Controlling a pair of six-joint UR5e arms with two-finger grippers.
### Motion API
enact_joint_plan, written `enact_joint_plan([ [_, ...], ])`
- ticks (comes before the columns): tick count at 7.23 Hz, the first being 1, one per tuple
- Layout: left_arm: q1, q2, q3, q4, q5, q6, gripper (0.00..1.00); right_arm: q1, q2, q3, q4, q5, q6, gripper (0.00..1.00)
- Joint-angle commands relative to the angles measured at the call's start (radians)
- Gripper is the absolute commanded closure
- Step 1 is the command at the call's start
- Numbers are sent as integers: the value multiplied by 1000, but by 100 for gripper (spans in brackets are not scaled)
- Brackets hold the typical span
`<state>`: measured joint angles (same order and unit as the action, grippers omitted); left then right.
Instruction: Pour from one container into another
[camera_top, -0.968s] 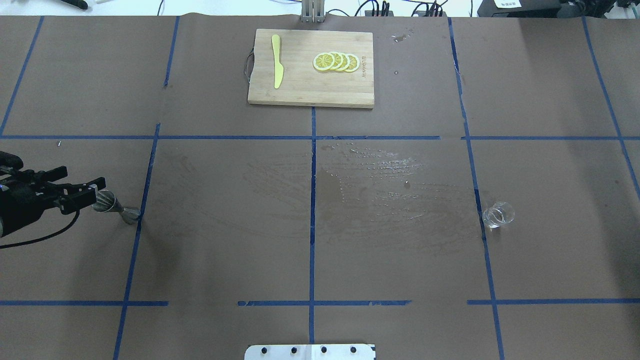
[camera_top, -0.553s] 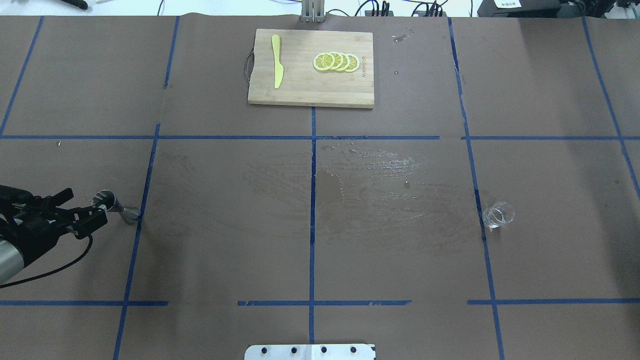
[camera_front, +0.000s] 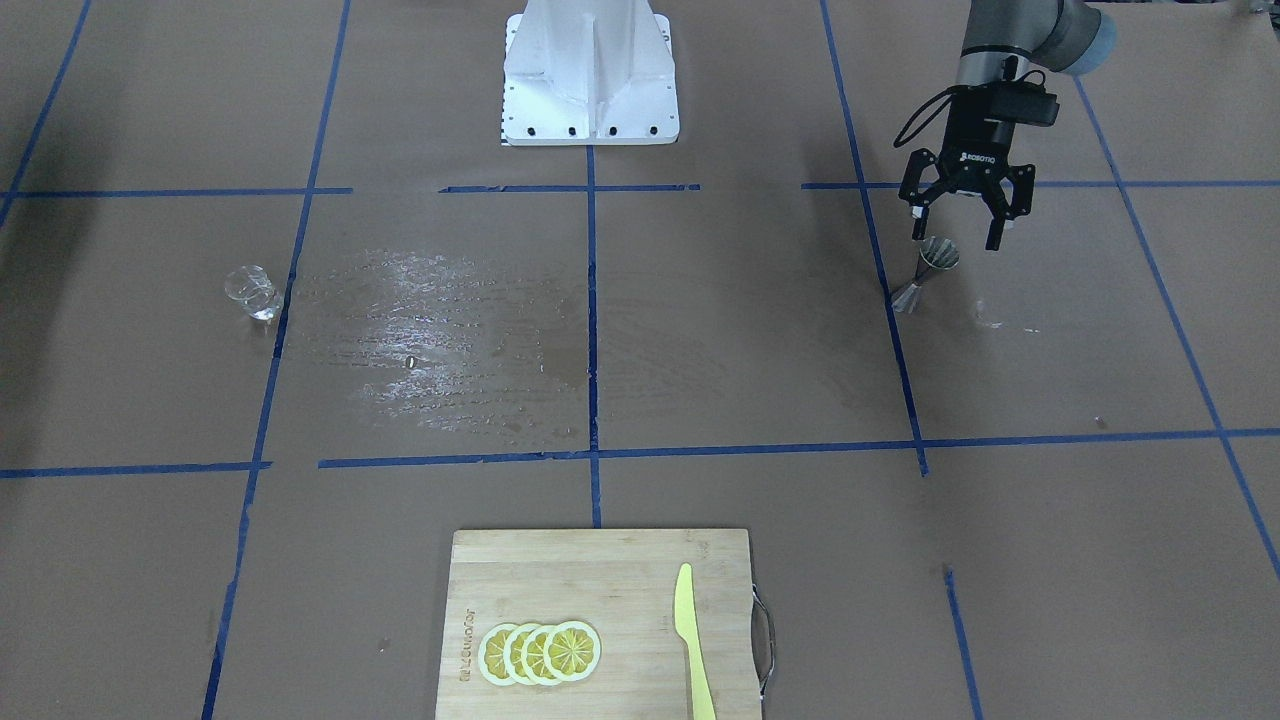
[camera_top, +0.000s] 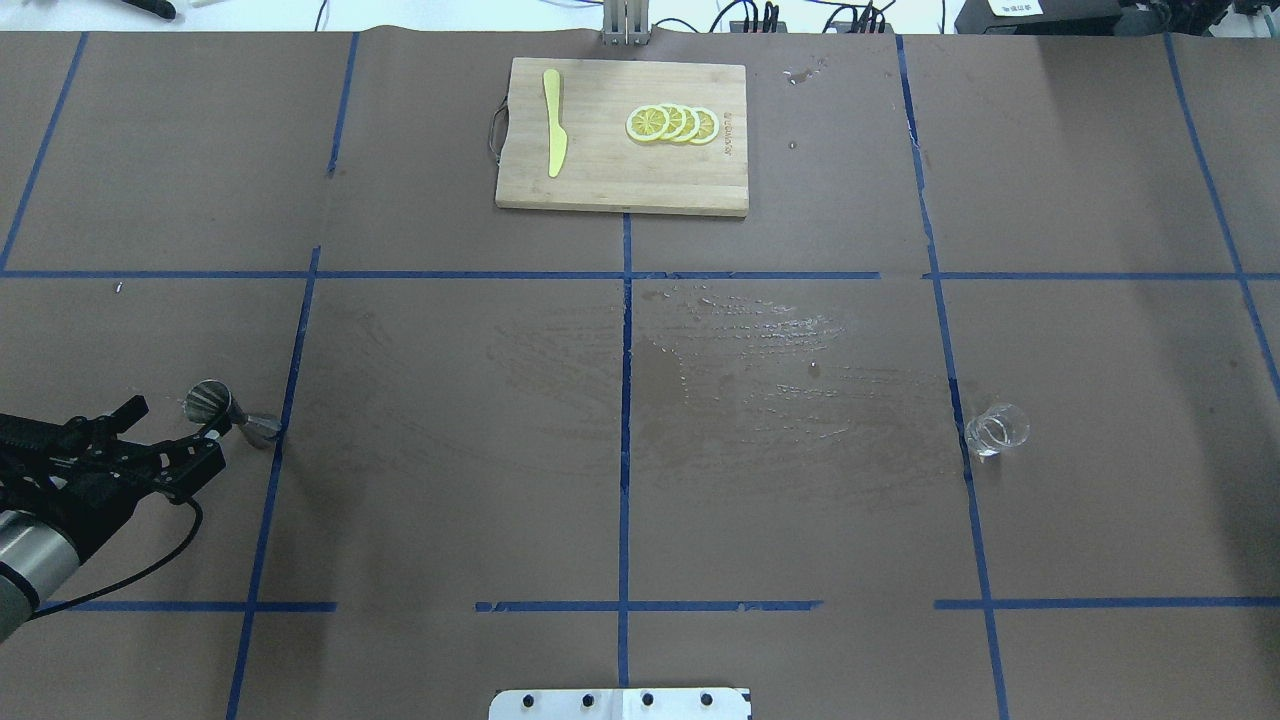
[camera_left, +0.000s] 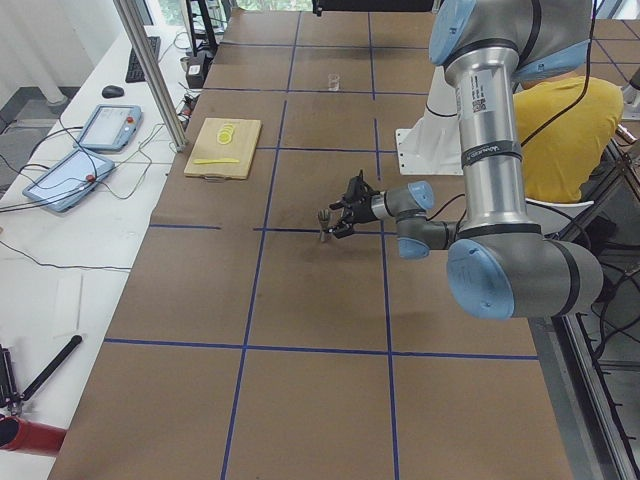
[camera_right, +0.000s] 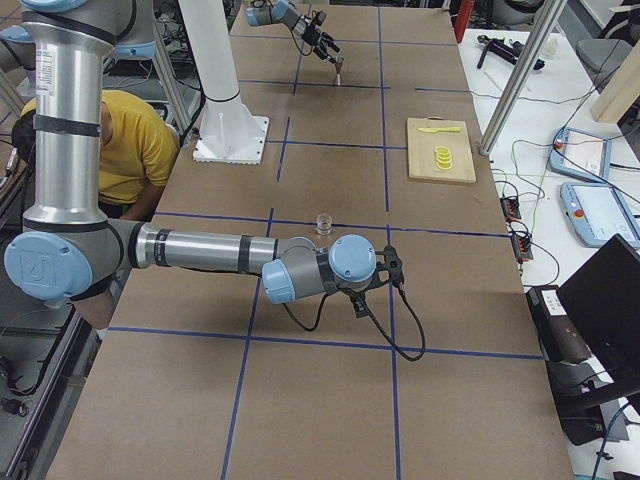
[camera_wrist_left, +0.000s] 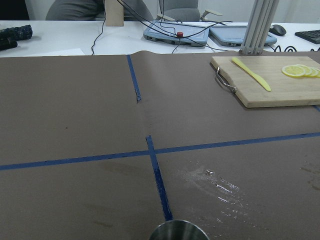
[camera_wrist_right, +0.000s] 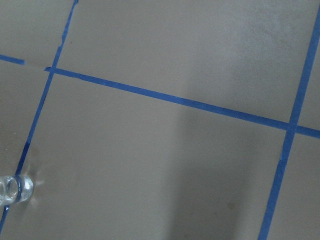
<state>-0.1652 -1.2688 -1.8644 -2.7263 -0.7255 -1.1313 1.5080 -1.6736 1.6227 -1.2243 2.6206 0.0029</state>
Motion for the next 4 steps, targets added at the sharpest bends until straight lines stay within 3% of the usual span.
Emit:
enact_joint_plan([
  [1, 7, -90, 86, 0, 83, -19, 1, 0, -2, -1, 21, -1, 0, 0],
  [4, 9, -156, 181, 0, 98, -53, 1, 1, -2, -1, 29, -1, 0, 0],
])
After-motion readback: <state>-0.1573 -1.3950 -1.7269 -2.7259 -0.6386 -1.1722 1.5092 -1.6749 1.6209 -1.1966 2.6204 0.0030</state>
